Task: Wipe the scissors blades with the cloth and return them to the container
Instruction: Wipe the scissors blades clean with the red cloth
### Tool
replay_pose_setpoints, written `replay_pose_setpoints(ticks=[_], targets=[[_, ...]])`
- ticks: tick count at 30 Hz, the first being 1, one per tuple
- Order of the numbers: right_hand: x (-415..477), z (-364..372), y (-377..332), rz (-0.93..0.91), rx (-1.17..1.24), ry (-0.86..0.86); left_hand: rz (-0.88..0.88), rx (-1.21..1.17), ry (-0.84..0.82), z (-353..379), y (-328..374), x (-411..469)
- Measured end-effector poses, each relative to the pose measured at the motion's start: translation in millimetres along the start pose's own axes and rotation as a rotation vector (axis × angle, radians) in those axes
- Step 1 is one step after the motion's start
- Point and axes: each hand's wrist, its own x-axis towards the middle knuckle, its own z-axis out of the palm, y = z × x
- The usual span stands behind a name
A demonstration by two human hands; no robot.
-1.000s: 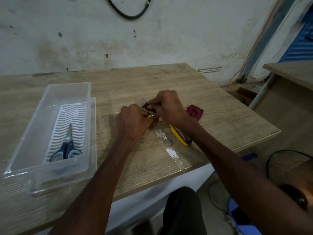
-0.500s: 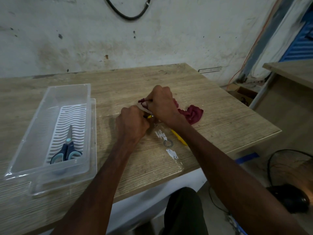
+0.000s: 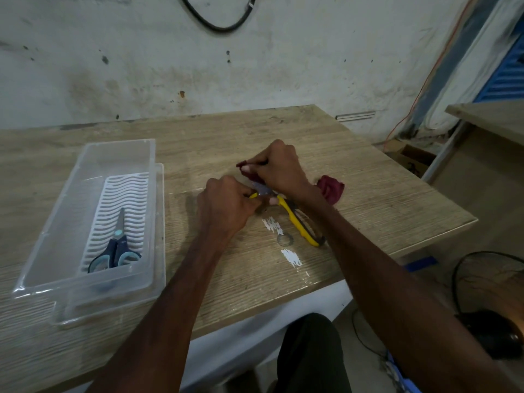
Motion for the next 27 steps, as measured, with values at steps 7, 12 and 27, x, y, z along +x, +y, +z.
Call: replay_pose_setpoints(ticks=[7,12,27], targets=[[5.8,-1.3,-3.8,0.054,0.054,-0.04,0.039,-0.046,-0.001,-2.8,-0.1,-3.1],[4.8,-9.2,5.9,-0.066,-0.105,0.063,0.039,-0.043,0.019,-5.8,1.4,-6.7],[-13.1,-29.4,0.3,-0.102,-0.175,-0.094,0.067,-0.07,-0.03,-8.3,-0.5,-4.4]])
